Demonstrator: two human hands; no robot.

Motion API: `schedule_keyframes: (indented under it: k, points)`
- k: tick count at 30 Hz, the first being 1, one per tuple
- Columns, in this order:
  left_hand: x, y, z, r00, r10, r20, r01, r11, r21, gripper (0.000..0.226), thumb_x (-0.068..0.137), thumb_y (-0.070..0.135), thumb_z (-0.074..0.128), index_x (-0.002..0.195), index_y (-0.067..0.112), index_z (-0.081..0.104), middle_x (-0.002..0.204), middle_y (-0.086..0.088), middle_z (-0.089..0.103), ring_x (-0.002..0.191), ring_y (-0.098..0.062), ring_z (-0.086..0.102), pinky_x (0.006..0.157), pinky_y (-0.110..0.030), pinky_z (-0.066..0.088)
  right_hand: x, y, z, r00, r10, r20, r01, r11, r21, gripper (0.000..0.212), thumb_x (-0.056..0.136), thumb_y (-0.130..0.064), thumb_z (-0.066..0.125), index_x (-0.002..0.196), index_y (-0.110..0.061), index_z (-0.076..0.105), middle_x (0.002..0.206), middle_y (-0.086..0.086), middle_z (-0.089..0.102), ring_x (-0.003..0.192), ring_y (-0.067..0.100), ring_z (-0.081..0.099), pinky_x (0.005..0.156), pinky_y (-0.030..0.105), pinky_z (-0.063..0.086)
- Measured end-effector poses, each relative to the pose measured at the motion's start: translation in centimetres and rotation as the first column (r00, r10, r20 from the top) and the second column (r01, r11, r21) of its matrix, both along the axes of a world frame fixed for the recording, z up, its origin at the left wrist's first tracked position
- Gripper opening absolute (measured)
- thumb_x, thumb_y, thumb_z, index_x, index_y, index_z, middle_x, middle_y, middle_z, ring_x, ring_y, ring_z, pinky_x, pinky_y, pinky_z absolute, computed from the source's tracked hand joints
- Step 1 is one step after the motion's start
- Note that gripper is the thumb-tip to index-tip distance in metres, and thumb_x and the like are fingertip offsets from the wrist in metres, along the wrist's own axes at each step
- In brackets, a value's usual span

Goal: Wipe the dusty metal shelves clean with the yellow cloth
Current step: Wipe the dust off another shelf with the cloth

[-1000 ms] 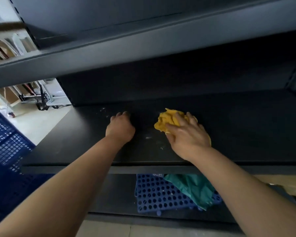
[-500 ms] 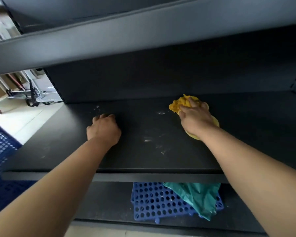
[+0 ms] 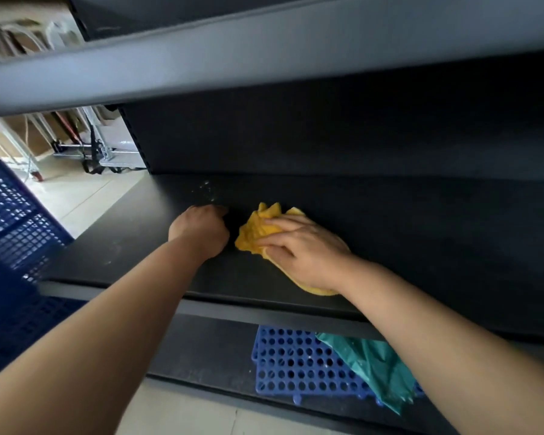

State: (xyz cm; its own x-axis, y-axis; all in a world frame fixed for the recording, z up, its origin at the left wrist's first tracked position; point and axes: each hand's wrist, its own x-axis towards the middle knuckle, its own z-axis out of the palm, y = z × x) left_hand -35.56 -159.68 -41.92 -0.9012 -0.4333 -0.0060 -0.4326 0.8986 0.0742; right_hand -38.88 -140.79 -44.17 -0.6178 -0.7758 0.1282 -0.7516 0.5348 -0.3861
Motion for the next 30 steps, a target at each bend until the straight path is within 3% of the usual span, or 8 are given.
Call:
schedule_keyframes:
  k: [5,9,19,21,23,25,28,30]
  points:
    - [0.7,0.3,0.4,0.998,-0.02,0.053,0.022,0.999,-0.025,0.049,0.095,0.018,0.043,0.142,0.032,0.043,0.136,-0.012,0.054,0.122,-0.032,0.051,0.094,-0.036,0.043,4.5,3.0,0.2,0.996,0.094,-0.001,-0.094,0.996,-0.008,0.036,0.1,-0.043,0.042,0.133,-0.039,0.055,0.155,-0.02,0.026,0.143,0.003,0.015,0.105,0.009,0.007]
    - [0.5,0.8,0.6,0.996,-0.028,0.087,0.036,0.995,-0.092,0.047,0.096,0.015,0.042,0.141,0.026,0.045,0.134,-0.013,0.054,0.121,-0.032,0.052,0.093,-0.036,0.043,4.9,6.0,0.7,0.993,0.108,0.038,-0.11,0.993,0.049,0.036,0.097,-0.044,0.047,0.132,-0.046,0.052,0.154,-0.026,0.022,0.142,0.001,0.014,0.113,0.018,0.01]
    - [0.2,1.9,-0.2,1.0,-0.004,0.013,0.004,1.0,-0.007,0.04,0.09,0.012,0.045,0.127,0.019,0.057,0.125,-0.013,0.061,0.115,-0.033,0.057,0.09,-0.04,0.047,-1.6,7.2,1.4,0.914,-0.406,0.022,0.403,0.911,0.091,0.027,0.099,-0.031,0.049,0.122,-0.033,0.062,0.142,-0.009,0.047,0.123,0.023,0.045,0.098,0.033,0.04]
    - [0.1,2.2,-0.1,0.997,0.012,-0.071,-0.007,0.997,0.077,0.041,0.087,0.011,0.046,0.125,0.02,0.057,0.125,-0.012,0.06,0.115,-0.034,0.056,0.087,-0.04,0.047,-1.2,6.1,2.9,0.863,-0.383,0.328,0.446,0.883,-0.143,0.021,0.099,-0.029,0.051,0.114,-0.031,0.065,0.122,-0.007,0.061,0.109,0.018,0.057,0.086,0.029,0.047]
    - [0.0,2.3,0.3,0.989,0.019,-0.147,-0.002,0.993,0.115,0.043,0.084,0.007,0.046,0.124,0.018,0.056,0.124,-0.013,0.059,0.113,-0.036,0.055,0.083,-0.039,0.045,-0.8,5.6,5.1,0.631,-0.08,0.771,0.532,0.768,-0.356,0.017,0.098,-0.029,0.054,0.111,-0.03,0.065,0.102,-0.005,0.067,0.092,0.014,0.064,0.073,0.026,0.053]
    - [-0.1,2.2,0.8,0.981,0.028,-0.193,-0.005,0.993,0.121,0.045,0.083,0.003,0.045,0.124,0.016,0.055,0.126,-0.013,0.057,0.113,-0.036,0.055,0.079,-0.037,0.043,-1.1,5.5,6.2,0.458,0.027,0.889,0.603,0.725,-0.332,0.021,0.096,-0.032,0.056,0.116,-0.029,0.064,0.105,-0.002,0.069,0.092,0.014,0.066,0.076,0.029,0.056]
    - [-0.4,2.2,1.4,0.973,0.024,-0.231,0.008,0.991,0.136,0.054,0.084,0.003,0.045,0.135,0.022,0.052,0.133,-0.01,0.055,0.118,-0.033,0.053,0.083,-0.036,0.043,-2.8,5.3,5.1,0.709,-0.497,0.5,0.634,0.76,-0.142,0.032,0.098,-0.022,0.051,0.129,-0.031,0.054,0.128,-0.001,0.059,0.11,0.019,0.059,0.089,0.036,0.052]
    - [-0.6,2.6,1.4,0.97,0.01,-0.244,0.026,0.99,0.141,0.055,0.086,0.005,0.045,0.137,0.024,0.05,0.136,-0.008,0.053,0.12,-0.032,0.052,0.085,-0.036,0.044,-2.5,4.8,5.1,0.76,-0.626,0.172,0.65,0.726,-0.226,0.037,0.097,-0.012,0.046,0.129,-0.031,0.052,0.129,-0.004,0.058,0.113,0.02,0.058,0.088,0.038,0.052]
